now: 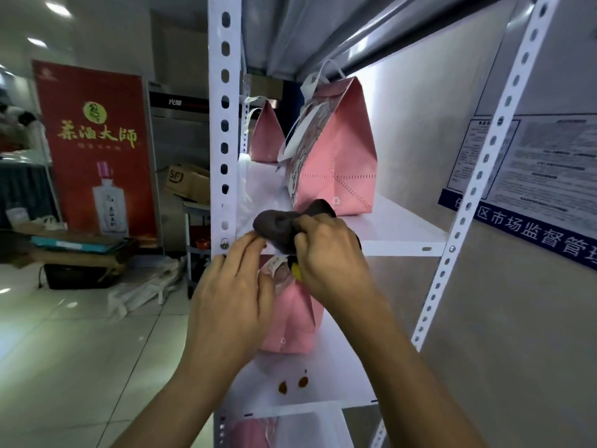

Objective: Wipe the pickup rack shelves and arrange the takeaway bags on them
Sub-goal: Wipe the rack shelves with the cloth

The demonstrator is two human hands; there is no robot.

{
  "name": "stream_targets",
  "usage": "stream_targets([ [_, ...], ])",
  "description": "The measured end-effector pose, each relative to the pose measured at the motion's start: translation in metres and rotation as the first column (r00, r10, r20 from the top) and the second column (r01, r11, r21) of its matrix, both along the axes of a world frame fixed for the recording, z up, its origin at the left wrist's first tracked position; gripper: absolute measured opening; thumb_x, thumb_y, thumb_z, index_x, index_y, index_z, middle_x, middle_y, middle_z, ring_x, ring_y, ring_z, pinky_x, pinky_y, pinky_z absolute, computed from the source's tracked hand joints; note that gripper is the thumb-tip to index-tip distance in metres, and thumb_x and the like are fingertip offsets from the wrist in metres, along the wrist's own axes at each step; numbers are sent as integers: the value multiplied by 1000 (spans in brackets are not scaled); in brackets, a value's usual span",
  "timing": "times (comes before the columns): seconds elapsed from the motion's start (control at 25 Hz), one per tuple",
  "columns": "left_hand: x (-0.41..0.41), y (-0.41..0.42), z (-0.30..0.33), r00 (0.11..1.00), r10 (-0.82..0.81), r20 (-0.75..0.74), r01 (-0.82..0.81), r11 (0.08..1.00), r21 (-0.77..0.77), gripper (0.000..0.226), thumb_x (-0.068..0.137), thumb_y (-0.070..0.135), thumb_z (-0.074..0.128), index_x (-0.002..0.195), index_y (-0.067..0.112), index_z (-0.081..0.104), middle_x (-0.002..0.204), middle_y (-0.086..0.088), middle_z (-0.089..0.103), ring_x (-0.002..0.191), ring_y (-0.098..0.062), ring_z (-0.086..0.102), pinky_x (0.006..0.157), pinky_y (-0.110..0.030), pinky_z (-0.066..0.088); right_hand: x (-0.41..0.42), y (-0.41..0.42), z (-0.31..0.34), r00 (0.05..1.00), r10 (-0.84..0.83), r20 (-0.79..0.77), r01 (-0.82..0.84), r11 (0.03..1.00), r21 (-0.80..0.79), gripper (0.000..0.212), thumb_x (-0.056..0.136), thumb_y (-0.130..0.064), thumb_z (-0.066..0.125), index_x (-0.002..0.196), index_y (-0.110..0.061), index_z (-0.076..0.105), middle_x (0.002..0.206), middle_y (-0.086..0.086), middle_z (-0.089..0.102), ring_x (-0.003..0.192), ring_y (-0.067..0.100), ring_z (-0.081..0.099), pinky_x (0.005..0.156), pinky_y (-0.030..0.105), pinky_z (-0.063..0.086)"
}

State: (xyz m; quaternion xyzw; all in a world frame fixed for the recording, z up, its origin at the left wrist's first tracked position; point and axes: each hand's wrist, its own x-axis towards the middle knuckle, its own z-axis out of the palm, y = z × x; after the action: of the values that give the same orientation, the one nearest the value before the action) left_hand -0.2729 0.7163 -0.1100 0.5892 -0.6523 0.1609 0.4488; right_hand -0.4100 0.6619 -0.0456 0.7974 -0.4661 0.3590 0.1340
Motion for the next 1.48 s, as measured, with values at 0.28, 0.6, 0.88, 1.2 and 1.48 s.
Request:
stream_targets([
  [0.28, -7, 2, -3, 999, 44, -30, -44, 999, 8, 46, 97, 26, 36, 141, 16, 47, 146, 3, 48, 121, -17, 50, 100, -38, 46, -28, -11, 13, 995, 46, 89, -57, 990, 126, 22, 97, -16, 45, 95, -8, 65, 97, 18, 63, 87, 38, 58, 70, 40, 47],
  [0.6, -15, 3, -1, 996, 91, -13, -91, 996, 21, 48, 97, 27, 36, 142, 14, 45, 146, 0, 47, 120, -21, 53, 96, -40, 49, -34, -17, 22, 997, 41, -66, -32, 992, 124, 25, 97, -12, 45, 107, -3, 67, 106, 17, 64, 96, 35, 59, 70, 35, 42],
  [0.88, -23, 2, -3, 990, 143, -8, -143, 989, 30, 45, 99, 21, 47, 143, 14, 43, 147, -1, 45, 109, -27, 55, 90, -44, 50, -53, -9, 12, 992, 97, 76, -106, 986, 129, 20, 93, -9, 48, 98, -3, 67, 93, 19, 62, 83, 38, 59, 65, 38, 45],
  [1.2, -29, 3, 2, 984, 178, -3, -178, 984, 35, 44, 101, 29, 43, 141, 11, 43, 145, -4, 46, 112, -28, 53, 92, -41, 47, -116, -32, 13, 981, -159, 113, 147, 983, 106, 17, 90, -4, 49, 85, -2, 66, 85, 19, 62, 77, 41, 60, 68, 41, 49],
  [1.48, -41, 5, 3, 960, 273, 64, -277, 959, 61, 55, 99, 39, 33, 144, 8, 40, 148, -9, 43, 114, -30, 51, 95, -41, 45, -63, -29, 11, 988, 99, 120, -117, 982, 149, 23, 99, -18, 39, 86, -13, 57, 82, 9, 54, 77, 32, 51, 68, 37, 39],
])
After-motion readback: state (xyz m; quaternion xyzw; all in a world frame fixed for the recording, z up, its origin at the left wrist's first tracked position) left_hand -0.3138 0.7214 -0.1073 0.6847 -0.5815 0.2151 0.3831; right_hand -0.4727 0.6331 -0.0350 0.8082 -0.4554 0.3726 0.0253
